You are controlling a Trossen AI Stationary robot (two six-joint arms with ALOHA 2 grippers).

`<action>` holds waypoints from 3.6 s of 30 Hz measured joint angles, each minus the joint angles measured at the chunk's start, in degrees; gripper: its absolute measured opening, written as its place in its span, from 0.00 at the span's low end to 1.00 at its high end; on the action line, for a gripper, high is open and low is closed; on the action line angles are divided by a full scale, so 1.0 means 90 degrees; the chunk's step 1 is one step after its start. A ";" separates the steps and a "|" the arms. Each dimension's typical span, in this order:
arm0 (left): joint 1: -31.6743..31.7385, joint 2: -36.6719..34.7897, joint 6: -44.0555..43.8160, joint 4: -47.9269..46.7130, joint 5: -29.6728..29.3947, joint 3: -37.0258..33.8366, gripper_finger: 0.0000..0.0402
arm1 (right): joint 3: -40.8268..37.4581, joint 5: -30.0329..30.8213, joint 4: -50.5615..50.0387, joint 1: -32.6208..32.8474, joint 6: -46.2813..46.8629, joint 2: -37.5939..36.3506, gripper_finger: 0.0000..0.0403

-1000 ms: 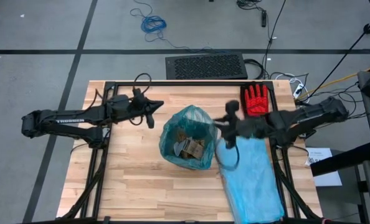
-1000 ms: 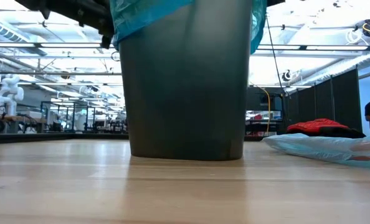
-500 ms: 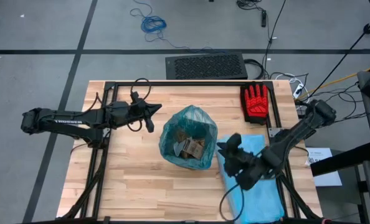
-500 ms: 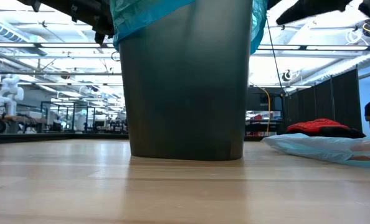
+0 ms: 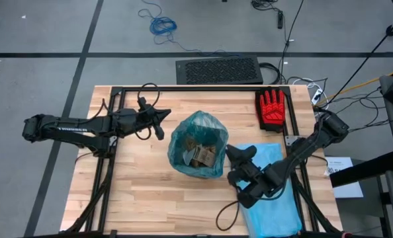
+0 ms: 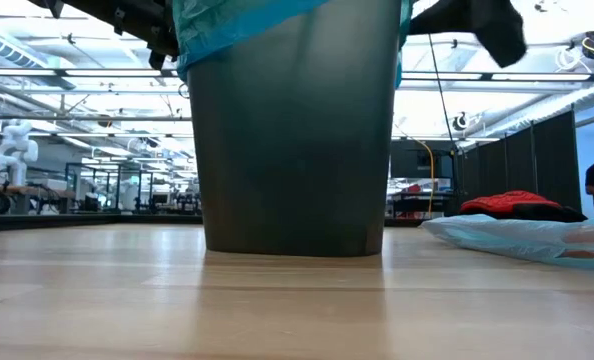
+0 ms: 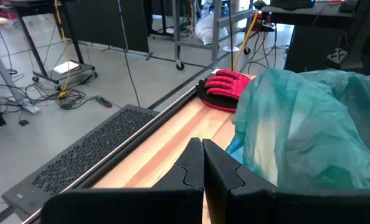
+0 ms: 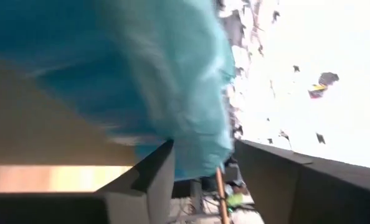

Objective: Place trash/remove bag and relplace
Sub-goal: Remove the trash bag from the bin

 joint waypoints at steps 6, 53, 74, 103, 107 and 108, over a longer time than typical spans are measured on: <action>0.0000 0.0002 0.0039 0.0012 -0.0015 0.0000 0.00 | -0.0002 0.0226 0.0156 -0.0044 0.0097 -0.0038 0.15; 0.0000 0.0005 -0.0182 -0.0103 -0.0164 0.0000 0.00 | -0.6068 -0.5530 1.0544 -0.1018 0.8360 -0.3406 0.40; -0.0002 0.0005 -0.0172 -0.0165 -0.0136 0.0000 0.00 | -0.4966 -0.7232 1.1805 -0.1873 0.9045 -0.0930 0.42; -0.0001 0.0003 0.0055 -0.0189 -0.0141 0.0300 0.00 | -0.3011 -1.0342 1.0735 -0.3844 0.6935 -0.0766 0.00; 0.0000 0.0002 0.0039 -0.0519 -0.0141 0.0423 0.00 | -0.1743 -1.1230 0.8159 -0.4135 0.6194 -0.0766 0.00; -0.0002 0.0005 0.0031 -0.0659 -0.0141 0.0469 0.00 | -0.1373 -1.1352 0.7386 -0.4182 0.5936 -0.0764 0.00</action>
